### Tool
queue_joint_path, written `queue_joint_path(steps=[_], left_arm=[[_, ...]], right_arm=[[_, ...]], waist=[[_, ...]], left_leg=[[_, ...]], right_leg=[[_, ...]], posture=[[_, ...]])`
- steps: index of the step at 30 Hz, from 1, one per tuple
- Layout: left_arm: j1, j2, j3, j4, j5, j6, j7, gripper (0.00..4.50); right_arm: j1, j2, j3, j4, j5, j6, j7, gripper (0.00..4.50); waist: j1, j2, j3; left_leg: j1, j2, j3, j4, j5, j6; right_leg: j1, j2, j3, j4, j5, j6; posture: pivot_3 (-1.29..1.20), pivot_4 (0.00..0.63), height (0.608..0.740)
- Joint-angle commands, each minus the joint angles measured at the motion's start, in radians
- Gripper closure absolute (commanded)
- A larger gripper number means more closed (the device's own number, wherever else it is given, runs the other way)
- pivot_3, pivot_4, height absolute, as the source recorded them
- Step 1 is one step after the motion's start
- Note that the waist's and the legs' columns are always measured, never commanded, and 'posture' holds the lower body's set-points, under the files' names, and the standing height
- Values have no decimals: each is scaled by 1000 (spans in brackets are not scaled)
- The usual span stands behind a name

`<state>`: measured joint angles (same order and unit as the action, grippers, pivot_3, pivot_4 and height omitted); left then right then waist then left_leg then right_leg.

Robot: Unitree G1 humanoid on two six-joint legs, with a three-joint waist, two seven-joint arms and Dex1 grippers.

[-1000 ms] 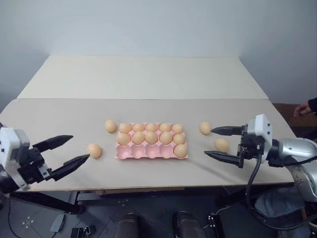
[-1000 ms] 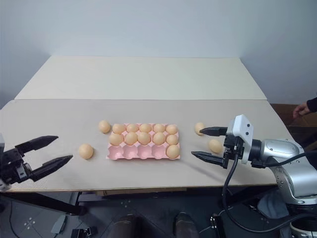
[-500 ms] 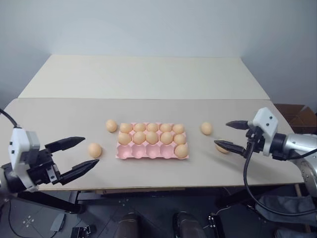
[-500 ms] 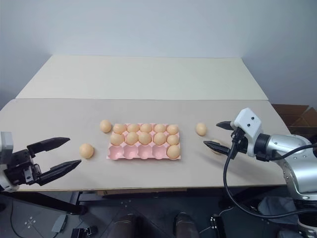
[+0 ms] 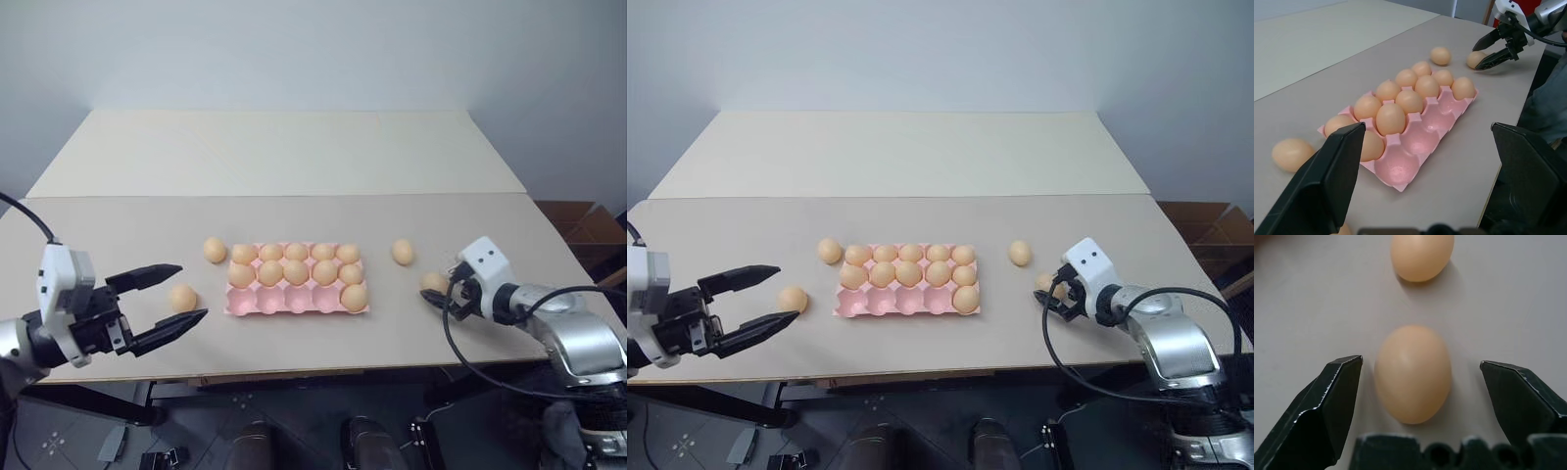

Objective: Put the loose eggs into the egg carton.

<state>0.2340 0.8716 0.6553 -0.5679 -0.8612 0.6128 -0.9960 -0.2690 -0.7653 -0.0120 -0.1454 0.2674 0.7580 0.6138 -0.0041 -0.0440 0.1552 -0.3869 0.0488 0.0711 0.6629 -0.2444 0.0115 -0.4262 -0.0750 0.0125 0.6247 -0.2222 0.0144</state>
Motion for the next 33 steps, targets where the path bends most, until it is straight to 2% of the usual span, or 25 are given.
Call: queue_joint_path(steps=[1,5,7,13,17,24,28,32,33], left_arm=[[7,3,21,-20,4,-23,-3,0],[10,4,19,-22,6,-25,0,0],[9,5,19,-22,8,-25,1,0],[-4,13,11,-14,12,-27,-2,0],[-23,17,-3,-7,16,-26,-1,0],[-19,11,5,-13,22,-23,-4,0],[-11,10,16,-21,20,-21,2,0],[7,12,39,-23,18,-22,-1,0],[15,9,46,-24,21,-22,1,0]], right_arm=[[-34,11,-22,11,6,7,4,885],[-48,19,-35,-23,30,38,15,2286],[-52,16,-33,-66,28,39,12,2707],[-112,78,14,-291,114,111,28,2707],[-150,192,140,-387,146,160,-5,2707],[-198,303,300,-348,91,196,-73,2707],[-232,307,293,-339,97,243,-80,1432],[-222,240,212,-410,153,275,-36,41],[-213,210,177,-433,178,279,-12,13]], waist=[[-1,0,0],[-2,0,0],[-2,0,0],[-11,0,0],[-10,0,0],[-8,0,0],[-7,0,0],[-6,1,0],[-7,1,0]], left_leg=[[0,0,0,0,0,0],[0,0,0,0,0,0],[0,0,0,0,0,0],[0,1,0,0,0,0],[0,2,-1,0,0,0],[-1,0,-1,0,0,0],[-1,0,-1,0,0,0],[-2,1,-2,0,0,0],[-2,0,-2,0,0,0]], right_leg=[[0,0,0,0,0,0],[0,0,0,0,0,1],[0,0,0,0,0,1],[-1,1,0,1,1,3],[0,2,-1,1,0,3],[-1,-1,-1,0,3,-1],[-1,-1,-1,0,3,-1],[-2,0,-2,1,3,-1],[-3,0,-2,1,3,-1]], posture=[[0,150,740],[0,150,740],[0,150,740],[0,150,740],[0,150,740],[0,150,740],[0,150,740],[0,150,740],[0,150,740]])
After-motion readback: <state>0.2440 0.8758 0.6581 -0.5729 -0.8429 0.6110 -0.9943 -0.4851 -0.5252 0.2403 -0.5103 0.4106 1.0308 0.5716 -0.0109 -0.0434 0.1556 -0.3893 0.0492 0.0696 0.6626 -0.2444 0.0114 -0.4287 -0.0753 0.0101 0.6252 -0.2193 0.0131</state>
